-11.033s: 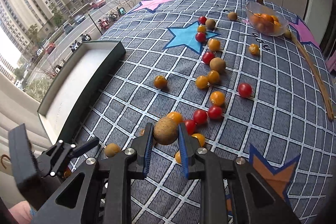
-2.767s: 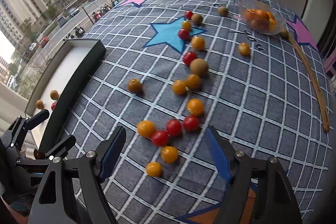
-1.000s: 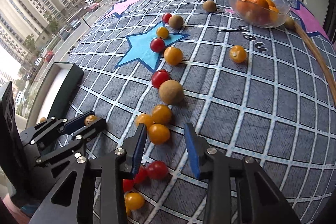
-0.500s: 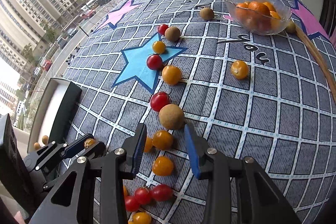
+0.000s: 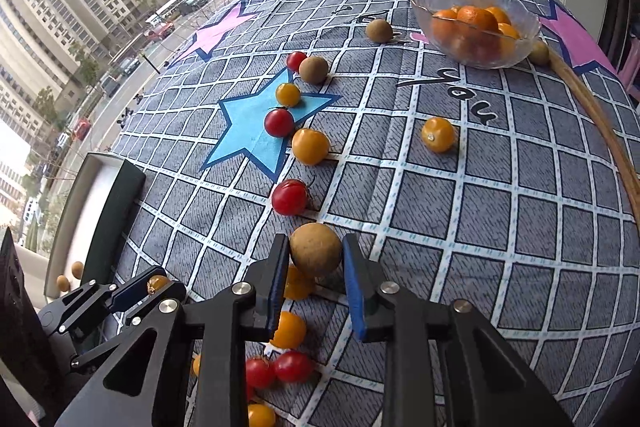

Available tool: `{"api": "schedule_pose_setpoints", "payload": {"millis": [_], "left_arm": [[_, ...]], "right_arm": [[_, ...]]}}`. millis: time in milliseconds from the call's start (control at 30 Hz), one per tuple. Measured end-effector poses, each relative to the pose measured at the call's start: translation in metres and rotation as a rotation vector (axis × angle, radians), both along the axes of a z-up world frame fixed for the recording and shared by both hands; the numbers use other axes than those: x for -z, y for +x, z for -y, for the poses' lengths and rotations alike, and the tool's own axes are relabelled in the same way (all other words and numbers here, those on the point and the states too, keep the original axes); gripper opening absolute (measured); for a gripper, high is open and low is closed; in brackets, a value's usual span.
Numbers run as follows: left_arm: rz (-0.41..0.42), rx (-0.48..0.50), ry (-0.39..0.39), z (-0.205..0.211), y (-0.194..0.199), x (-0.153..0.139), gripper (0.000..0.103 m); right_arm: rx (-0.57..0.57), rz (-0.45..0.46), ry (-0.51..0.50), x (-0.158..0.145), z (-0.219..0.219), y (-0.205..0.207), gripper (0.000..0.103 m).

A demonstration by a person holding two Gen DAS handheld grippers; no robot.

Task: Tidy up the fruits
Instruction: 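Grasp a yellow cherry tomato with the left gripper while the right grasps a brown fruit, then carry both held fruits over the white tray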

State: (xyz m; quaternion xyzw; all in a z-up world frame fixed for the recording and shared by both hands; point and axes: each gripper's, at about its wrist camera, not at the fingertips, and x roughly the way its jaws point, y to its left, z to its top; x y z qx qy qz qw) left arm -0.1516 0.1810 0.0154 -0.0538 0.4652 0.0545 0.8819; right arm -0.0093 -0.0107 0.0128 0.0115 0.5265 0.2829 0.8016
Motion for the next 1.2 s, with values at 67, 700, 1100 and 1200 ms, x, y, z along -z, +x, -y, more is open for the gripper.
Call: {"api": "schedule_pose_setpoints", "payload": {"millis": [67,700,1100,1200], "left_arm": [[0.008,0.002,-0.006,0.001,-0.007,-0.004,0.024],[0.104,-0.145,-0.019,-0.06,-0.091,-0.046,0.024],[0.095,-0.341,0.041,-0.154,-0.124,-0.044,0.024],[0.073,-0.387,0.047,-0.178,-0.122,-0.037,0.024]], "right_arm": [[-0.008,-0.002,0.008,-0.004,0.004,-0.007,0.029],[-0.175,0.022,0.028,-0.039,-0.059,-0.062,0.029],[-0.329,0.036,0.001,-0.046,-0.153,-0.096,0.029],[-0.371,0.037,-0.006,-0.046,-0.181,-0.104,0.029]]}}
